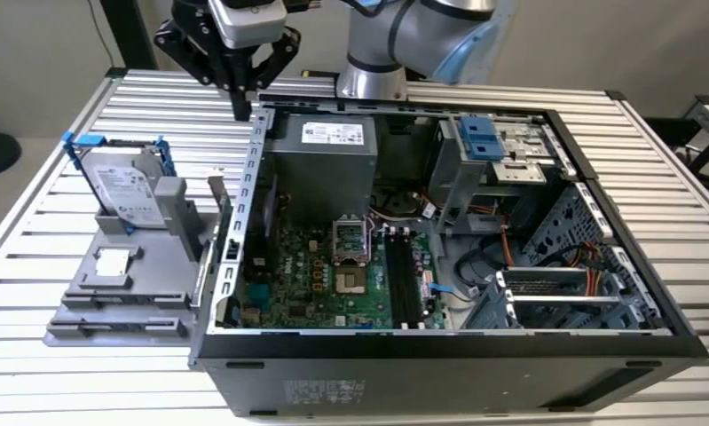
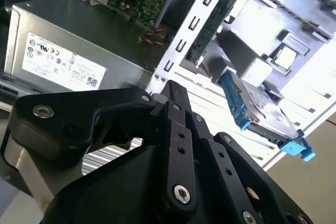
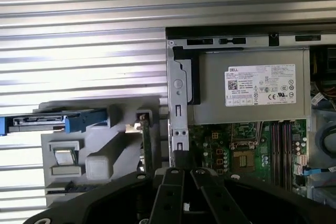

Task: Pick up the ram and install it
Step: 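Reach for the ram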

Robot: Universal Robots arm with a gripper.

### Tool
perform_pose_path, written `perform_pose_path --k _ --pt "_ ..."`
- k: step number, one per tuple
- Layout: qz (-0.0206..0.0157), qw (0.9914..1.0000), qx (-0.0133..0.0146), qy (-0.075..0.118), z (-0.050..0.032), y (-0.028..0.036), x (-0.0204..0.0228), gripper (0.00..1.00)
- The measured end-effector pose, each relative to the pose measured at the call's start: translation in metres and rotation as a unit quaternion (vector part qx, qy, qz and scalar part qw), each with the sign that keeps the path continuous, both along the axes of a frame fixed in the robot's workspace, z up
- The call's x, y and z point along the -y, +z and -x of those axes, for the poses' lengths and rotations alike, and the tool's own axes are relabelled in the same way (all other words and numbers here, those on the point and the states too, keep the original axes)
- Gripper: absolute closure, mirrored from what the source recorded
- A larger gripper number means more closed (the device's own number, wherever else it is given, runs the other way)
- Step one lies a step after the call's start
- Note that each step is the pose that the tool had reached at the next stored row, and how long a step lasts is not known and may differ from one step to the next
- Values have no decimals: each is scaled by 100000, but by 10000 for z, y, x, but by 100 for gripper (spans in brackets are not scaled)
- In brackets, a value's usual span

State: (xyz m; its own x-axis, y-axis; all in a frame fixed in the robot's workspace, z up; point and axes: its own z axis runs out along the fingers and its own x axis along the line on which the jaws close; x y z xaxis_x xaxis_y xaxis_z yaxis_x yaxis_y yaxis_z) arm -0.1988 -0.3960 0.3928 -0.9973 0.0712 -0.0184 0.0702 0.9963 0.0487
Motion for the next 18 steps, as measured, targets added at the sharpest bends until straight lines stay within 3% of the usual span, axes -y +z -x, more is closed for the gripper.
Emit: perform_pose_path --k 18 --pt "1 100000 1 1 764 0 -39 100"
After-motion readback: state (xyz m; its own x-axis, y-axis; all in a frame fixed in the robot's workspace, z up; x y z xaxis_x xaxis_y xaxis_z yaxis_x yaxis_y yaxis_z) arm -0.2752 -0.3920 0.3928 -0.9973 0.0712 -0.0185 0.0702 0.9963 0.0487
